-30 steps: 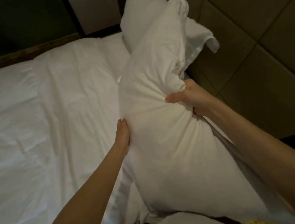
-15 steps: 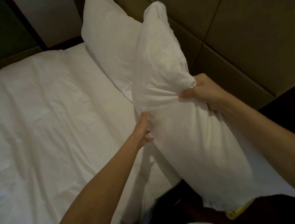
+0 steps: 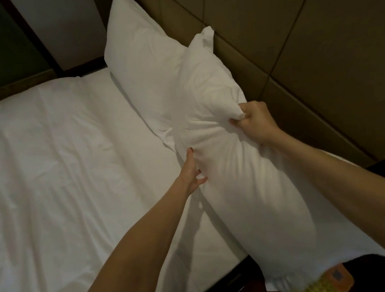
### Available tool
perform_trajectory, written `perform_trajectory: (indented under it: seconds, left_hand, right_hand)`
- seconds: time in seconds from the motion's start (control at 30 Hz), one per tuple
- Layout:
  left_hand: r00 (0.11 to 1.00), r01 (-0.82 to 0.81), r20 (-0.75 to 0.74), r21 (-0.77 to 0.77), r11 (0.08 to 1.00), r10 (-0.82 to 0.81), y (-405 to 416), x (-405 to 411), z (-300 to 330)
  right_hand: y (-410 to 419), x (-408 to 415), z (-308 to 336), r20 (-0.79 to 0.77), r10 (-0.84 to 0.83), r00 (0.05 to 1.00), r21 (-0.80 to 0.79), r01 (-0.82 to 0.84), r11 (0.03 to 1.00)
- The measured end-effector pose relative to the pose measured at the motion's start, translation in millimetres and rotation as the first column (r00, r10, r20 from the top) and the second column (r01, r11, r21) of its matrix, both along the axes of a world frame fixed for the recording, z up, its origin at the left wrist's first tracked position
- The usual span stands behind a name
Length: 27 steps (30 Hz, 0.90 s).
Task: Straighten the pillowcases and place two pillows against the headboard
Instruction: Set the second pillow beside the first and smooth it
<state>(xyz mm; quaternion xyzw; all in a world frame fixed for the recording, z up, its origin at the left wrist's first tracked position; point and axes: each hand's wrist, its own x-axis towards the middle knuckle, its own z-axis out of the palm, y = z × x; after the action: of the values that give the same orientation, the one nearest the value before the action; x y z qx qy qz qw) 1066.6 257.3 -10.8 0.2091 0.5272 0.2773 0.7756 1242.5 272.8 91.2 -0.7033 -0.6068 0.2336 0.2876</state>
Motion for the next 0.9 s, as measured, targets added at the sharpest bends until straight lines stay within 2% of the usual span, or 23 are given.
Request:
perform_trajectory:
  seconds: [0.1, 0.2, 0.3, 0.37, 0.5, 0.6, 0.67, 0.73, 0.83, 0.9]
  left_hand:
    - [0.999, -0.009, 0.034, 0.042, 0.999, 0.008, 30, 11, 7]
    - [0.999, -0.004, 0.035, 0.103, 0.995, 0.000, 51, 23, 16]
    - [0.999, -0.012, -0.036, 0.114, 0.993, 0.016, 62, 33, 20]
    - [0.991, -0.031, -0.128, 0.135, 0.990, 0.049, 67, 35, 22]
    - [0.976, -0.087, -0.175, 0.218, 0.972, 0.126, 85, 27, 24]
    - [0.968, -0.067, -0.214, 0.272, 0.960, 0.128, 100, 20, 23]
    - [0.967, -0.021, -0.243, 0.242, 0.970, 0.082, 101, 18, 14]
    - [0.964, 0.051, -0.266, 0.154, 0.987, -0.008, 91, 19, 0]
    - [0.945, 0.177, -0.287, 0.038, 0.983, -0.159, 69, 20, -23]
    - [0.937, 0.216, -0.285, 0.020, 0.976, -0.201, 58, 24, -32]
  right_hand:
    - [25, 10, 2, -0.038, -0.025, 0.999, 0.162, 0.031, 0.986]
    - [39, 18, 7, -0.189, -0.052, 0.981, 0.311, 0.110, 0.944]
    - [45, 19, 2, -0.398, -0.090, 0.913, 0.332, 0.235, 0.914]
    - [51, 13, 1, -0.482, -0.066, 0.873, 0.319, 0.246, 0.915]
    - [75, 2, 12, -0.538, 0.011, 0.843, 0.341, 0.205, 0.917]
    - [87, 1, 15, -0.584, -0.001, 0.812, 0.344, 0.249, 0.906]
    - [81, 7, -2, -0.589, -0.071, 0.805, 0.297, 0.298, 0.907]
    - [63, 18, -33, -0.536, -0.212, 0.817, 0.164, 0.348, 0.923]
    - [28, 50, -79, -0.263, -0.431, 0.863, -0.182, 0.395, 0.901]
    - [15, 68, -86, -0.073, -0.459, 0.885, -0.329, 0.414, 0.849]
